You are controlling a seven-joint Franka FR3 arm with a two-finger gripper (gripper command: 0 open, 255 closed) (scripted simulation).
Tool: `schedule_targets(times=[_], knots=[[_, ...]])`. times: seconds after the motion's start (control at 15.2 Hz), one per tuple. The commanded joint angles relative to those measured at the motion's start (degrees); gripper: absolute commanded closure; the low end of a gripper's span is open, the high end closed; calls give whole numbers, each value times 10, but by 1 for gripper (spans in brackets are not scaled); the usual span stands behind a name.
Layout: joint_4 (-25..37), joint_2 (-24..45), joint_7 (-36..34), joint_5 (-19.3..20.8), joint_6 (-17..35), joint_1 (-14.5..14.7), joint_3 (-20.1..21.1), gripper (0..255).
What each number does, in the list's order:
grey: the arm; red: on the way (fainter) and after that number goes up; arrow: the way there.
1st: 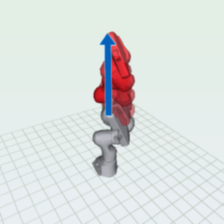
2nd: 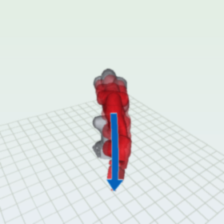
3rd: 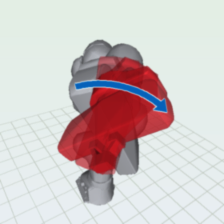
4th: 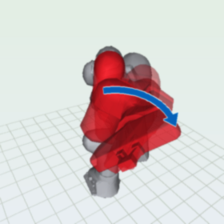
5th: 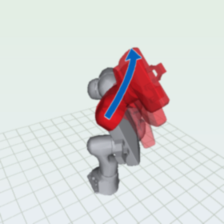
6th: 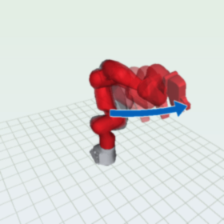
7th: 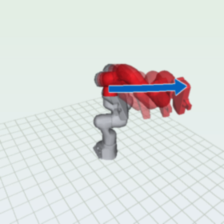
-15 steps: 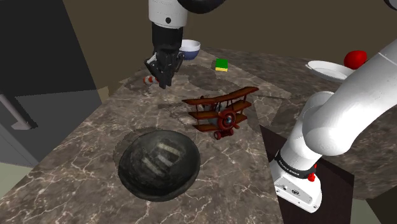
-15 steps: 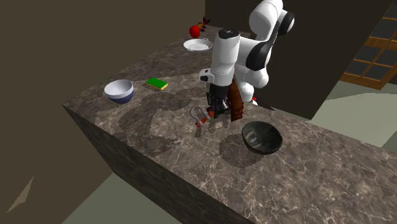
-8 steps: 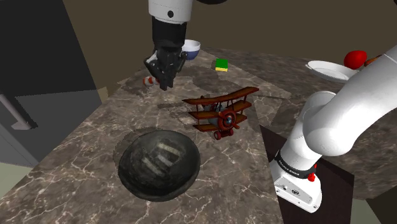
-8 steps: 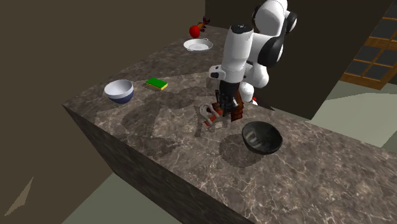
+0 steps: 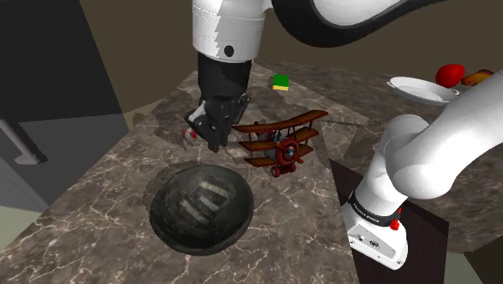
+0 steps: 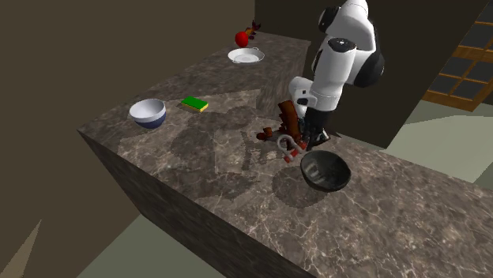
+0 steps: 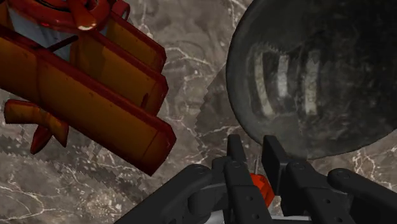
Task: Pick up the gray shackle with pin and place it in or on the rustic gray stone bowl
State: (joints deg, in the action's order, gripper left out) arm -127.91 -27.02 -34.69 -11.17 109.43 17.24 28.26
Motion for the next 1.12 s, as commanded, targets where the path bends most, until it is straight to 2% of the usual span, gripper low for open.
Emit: schedule_targets(times=[0.0, 0.33, 0.79, 1.06], knots=[[-9, -9, -25, -10, 3, 11, 19, 255], [-17, -23, -89, -32, 6, 38, 70, 255], [-60, -16, -95, -39, 58, 41, 87, 255], [-60, -16, -95, -39, 58, 41, 87, 255]])
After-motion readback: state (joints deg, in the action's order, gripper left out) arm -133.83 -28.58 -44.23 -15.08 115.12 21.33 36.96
